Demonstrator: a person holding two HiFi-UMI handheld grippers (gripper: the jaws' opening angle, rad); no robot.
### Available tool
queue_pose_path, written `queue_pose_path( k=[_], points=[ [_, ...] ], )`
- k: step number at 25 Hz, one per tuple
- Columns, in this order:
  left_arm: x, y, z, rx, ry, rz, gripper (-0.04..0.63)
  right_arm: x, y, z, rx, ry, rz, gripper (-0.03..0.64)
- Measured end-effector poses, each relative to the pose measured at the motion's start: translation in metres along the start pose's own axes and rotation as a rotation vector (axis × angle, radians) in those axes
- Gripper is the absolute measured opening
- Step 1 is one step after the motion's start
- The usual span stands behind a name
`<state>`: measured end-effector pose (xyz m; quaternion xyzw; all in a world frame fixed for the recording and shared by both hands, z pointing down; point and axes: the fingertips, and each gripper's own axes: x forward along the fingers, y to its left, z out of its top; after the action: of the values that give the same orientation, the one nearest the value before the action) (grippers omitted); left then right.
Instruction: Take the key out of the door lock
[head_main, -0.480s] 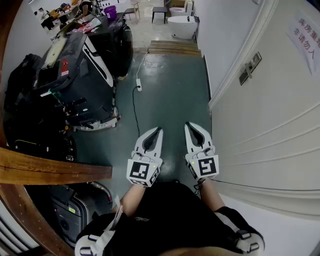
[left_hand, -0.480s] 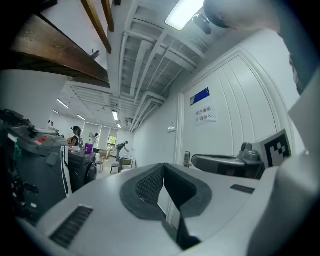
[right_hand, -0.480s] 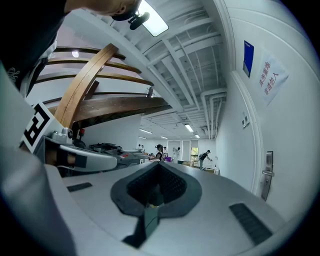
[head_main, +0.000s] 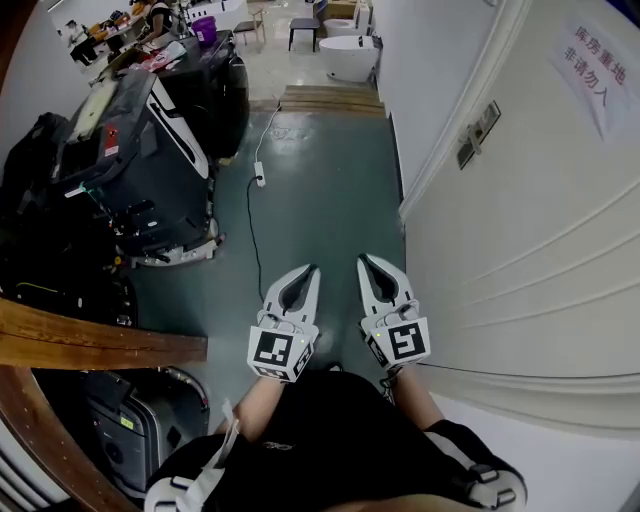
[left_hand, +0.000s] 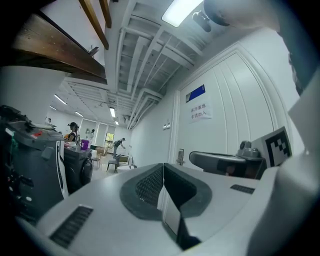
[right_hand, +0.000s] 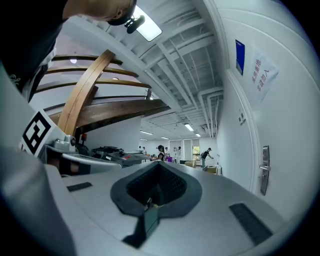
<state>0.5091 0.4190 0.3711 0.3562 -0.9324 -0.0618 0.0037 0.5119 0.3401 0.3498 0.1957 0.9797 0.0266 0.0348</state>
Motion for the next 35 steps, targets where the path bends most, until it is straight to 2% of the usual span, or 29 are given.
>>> queue_pose_path(
  k=[3, 7, 13, 17, 23, 31, 35],
  points=[
    [-0.002, -0.011, -0.015, -0.012, 0.025, 0.018, 0.025, -0.012, -0.004, -0.015, 0.054, 0.018, 0.022, 0.019],
    [-0.004, -0.02, -0.032, -0.014, 0.067, 0.042, 0.025, -0.021, -0.014, -0.034, 0.05, 0.069, 0.02, 0.125],
    [0.008, -0.019, -0.041, -0.001, 0.105, 0.044, 0.025, -0.016, -0.031, -0.043, 0.054, 0.063, 0.005, 0.148],
    [0.028, -0.008, -0.055, -0.012, 0.122, 0.033, 0.025, -0.004, -0.047, -0.062, 0.054, 0.091, -0.022, 0.196],
    [0.076, 0.021, -0.047, -0.016, 0.093, 0.01, 0.025, 0.04, -0.077, -0.057, 0.026, 0.083, -0.044, 0.204],
    [0.158, 0.09, -0.021, -0.018, 0.06, -0.025, 0.025, 0.14, -0.111, -0.041, -0.008, 0.076, -0.06, 0.216],
    [0.185, 0.131, -0.009, -0.039, 0.037, -0.017, 0.025, 0.191, -0.118, -0.036, -0.017, 0.113, -0.052, 0.216]
  ],
)
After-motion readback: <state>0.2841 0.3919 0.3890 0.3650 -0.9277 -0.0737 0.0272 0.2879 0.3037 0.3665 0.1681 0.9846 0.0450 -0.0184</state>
